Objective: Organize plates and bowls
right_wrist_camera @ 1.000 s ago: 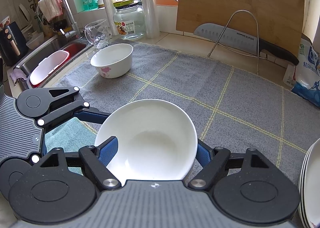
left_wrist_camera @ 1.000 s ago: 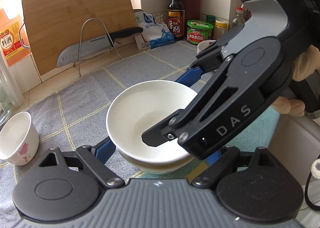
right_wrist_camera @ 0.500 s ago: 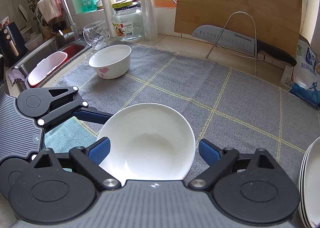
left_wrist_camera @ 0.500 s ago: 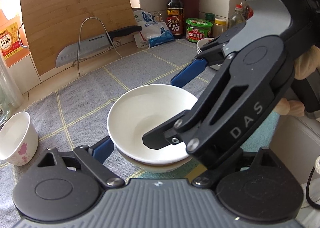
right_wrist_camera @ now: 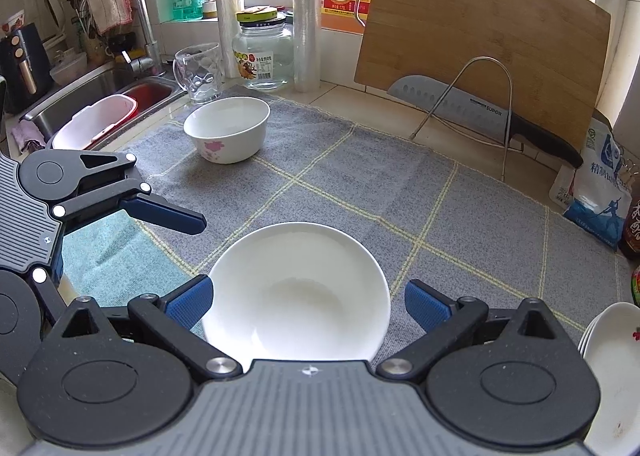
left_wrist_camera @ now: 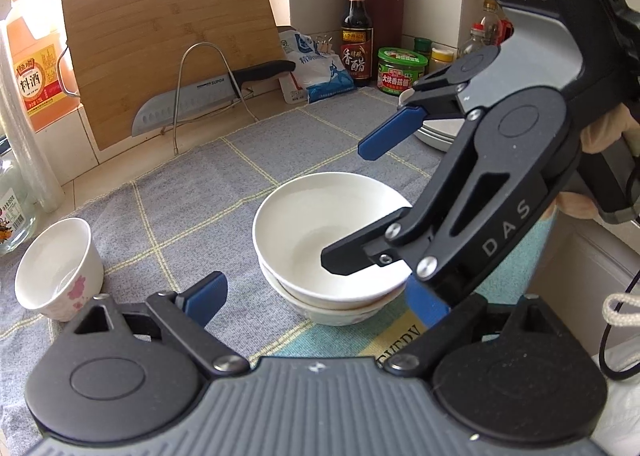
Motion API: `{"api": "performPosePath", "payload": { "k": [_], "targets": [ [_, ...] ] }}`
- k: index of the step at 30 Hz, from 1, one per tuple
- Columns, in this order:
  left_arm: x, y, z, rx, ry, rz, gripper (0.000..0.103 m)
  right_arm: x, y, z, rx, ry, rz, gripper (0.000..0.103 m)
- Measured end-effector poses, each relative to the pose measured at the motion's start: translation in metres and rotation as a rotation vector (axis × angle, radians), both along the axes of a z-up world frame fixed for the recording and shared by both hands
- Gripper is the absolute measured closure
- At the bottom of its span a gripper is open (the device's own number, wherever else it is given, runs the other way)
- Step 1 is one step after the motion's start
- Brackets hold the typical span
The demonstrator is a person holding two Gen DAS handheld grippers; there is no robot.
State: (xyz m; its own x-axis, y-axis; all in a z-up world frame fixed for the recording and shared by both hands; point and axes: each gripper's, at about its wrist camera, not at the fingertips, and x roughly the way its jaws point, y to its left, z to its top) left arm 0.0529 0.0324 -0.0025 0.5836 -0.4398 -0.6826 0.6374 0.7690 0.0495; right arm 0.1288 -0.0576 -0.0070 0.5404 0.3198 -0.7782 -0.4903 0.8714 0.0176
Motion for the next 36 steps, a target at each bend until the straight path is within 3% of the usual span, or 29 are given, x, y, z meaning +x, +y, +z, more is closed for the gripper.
{"api": "performPosePath", "payload": {
  "k": [8, 21, 36],
  "targets": [
    [-0.001, 0.029, 0.007, 0.010, -0.027, 0.074, 0.007, 0.005, 0.021, 0.011, -0.049, -0.040, 0.043, 0.000],
    [0.028, 0.102, -0.003, 0.033, -0.055, 0.332, 0.007, 0.033, 0.083, 0.017, -0.056, -0.065, 0.151, 0.000],
    [0.073, 0.134, -0.019, 0.024, -0.082, 0.423, 0.007, 0.084, 0.124, 0.009, -0.038, -0.030, 0.195, 0.000]
  ]
}}
